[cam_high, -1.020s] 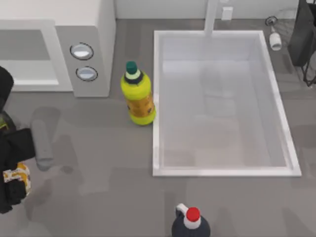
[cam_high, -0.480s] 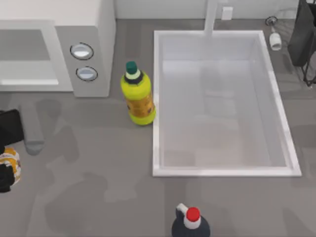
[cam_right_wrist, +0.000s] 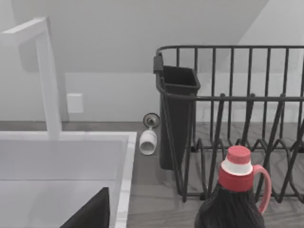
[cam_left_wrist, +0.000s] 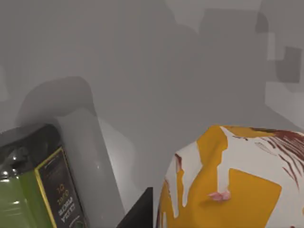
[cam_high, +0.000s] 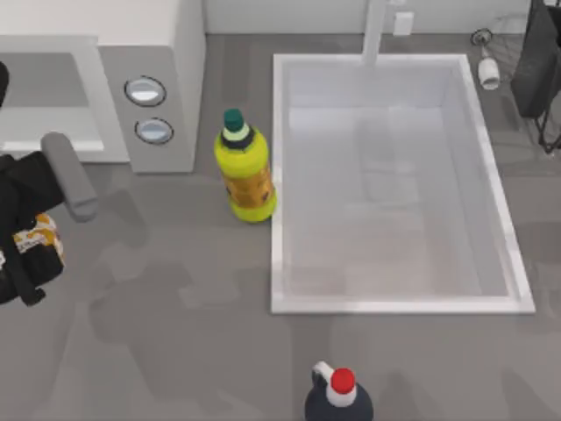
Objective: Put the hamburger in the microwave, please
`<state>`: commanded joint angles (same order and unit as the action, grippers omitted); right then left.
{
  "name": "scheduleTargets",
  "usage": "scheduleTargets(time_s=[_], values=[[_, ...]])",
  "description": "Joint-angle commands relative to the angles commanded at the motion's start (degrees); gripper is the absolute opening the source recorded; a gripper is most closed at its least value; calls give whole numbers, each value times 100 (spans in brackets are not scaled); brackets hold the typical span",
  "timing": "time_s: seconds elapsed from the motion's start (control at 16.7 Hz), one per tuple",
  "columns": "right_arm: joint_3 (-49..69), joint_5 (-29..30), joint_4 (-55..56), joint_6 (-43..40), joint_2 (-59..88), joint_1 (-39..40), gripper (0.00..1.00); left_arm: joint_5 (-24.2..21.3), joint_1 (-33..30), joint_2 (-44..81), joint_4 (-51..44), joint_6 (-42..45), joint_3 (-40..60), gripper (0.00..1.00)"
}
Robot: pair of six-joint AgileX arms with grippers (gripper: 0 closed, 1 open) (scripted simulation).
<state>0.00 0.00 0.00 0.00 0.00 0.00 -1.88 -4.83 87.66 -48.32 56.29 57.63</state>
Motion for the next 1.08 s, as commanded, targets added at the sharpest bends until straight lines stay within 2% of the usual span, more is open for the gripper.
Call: scheduleTargets(time_s=[0.36,0.78,1.08], values=[[0,0,0,0,0,0,100,-324,304,1085,3346,-1561,-128,0],[0,0,0,0,0,0,100,-804,1101,2664,7650,-3697,-537,0],[0,0,0,0,0,0,100,-1085,1572,3262,9386,-4824,-599,0]])
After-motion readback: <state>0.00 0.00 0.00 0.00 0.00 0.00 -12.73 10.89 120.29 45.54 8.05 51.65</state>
